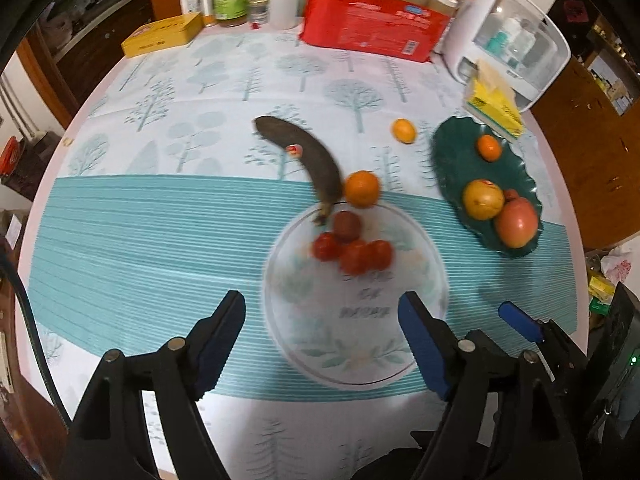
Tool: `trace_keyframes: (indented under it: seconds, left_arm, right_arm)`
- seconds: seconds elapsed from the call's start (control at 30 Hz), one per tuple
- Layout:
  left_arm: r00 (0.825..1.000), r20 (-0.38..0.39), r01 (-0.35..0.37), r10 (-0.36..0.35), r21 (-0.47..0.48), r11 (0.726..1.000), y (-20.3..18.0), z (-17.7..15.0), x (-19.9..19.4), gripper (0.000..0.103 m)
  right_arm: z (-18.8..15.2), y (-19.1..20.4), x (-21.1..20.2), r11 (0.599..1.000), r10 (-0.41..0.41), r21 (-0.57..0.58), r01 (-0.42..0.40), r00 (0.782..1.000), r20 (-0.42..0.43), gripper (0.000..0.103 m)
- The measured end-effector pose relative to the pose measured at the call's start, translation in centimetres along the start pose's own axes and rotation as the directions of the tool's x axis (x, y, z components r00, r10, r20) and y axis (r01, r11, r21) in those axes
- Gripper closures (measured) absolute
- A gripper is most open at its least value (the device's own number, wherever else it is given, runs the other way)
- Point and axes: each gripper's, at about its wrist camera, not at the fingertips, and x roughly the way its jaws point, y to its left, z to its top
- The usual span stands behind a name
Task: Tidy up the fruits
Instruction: 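Move the open left gripper down around the dark banana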
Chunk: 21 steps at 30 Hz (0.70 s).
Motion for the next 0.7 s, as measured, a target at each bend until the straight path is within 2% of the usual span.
trace_keyframes:
  seconds: [0.33,0.57,0.7]
  left_arm:
    - [0.998,-0.043,-0.041,0.039,-0.033,0.999,5.0,1.6,0.1,0.02]
    - [0.996,-0.071,-0.066,0.062,-0.045,0.997,7.4,4.8,0.6,0.019]
    - [0.995,-0.089,-0.043,0.037,-0.074,0.996,8.6,6.8,1.4,0.019]
  right_arm:
    - [-0.8,3.7,2.1,1.0,-0.013,0.001,0.013,1.0,-0.005,0.029]
    - [-0.8,6.2,3.3,0.999,-0.042,-0.012,0.043,0.999,0.031,0.029]
    - [-0.5,7.6,4.1,0.996,-0.07,-0.048,0.073,0.996,0.059,0.03]
